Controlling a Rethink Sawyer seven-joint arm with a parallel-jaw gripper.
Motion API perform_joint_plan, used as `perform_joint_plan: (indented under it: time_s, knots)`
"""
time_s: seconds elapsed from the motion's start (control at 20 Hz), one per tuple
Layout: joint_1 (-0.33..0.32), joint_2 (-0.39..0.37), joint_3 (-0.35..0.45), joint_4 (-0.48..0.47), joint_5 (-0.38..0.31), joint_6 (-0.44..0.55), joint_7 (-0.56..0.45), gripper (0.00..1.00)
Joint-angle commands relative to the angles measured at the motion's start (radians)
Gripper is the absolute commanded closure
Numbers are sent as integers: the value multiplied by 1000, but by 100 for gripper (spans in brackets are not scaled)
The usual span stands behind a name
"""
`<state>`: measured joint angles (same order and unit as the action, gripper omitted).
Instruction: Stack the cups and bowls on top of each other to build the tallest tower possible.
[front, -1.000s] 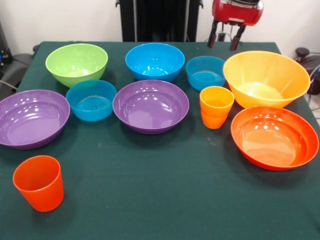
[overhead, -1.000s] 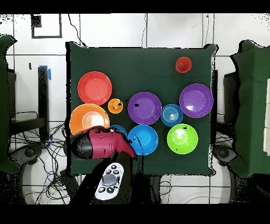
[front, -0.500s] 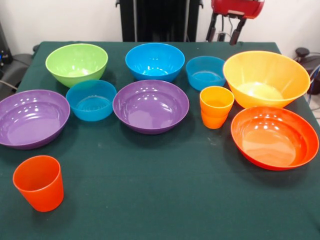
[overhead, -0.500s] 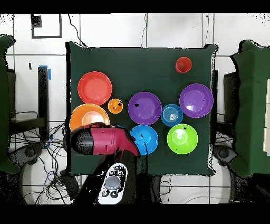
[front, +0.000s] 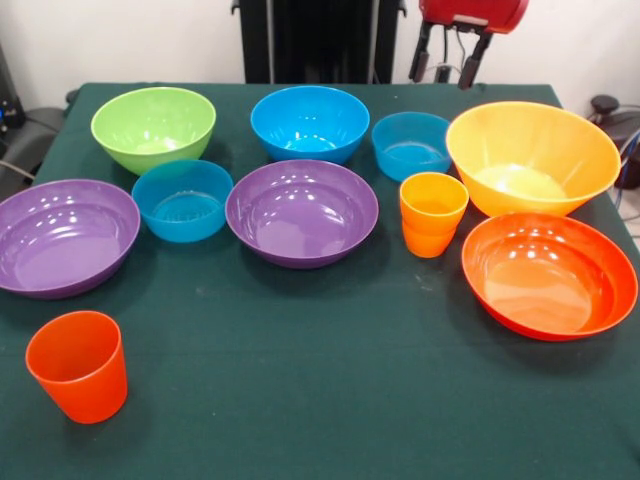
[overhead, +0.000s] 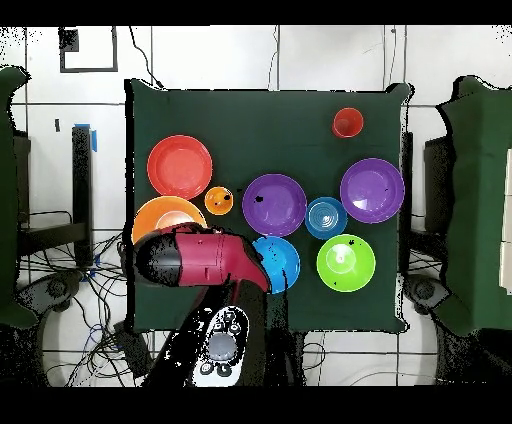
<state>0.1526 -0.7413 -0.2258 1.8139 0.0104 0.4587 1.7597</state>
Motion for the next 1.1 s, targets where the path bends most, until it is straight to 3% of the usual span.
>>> perform_joint_plan:
  time_s: [0.05, 1.1]
  knots:
    - [-19, 25, 109, -36, 4, 63, 88, 0]
    - [-50, 43, 135, -49, -9, 50, 64, 0]
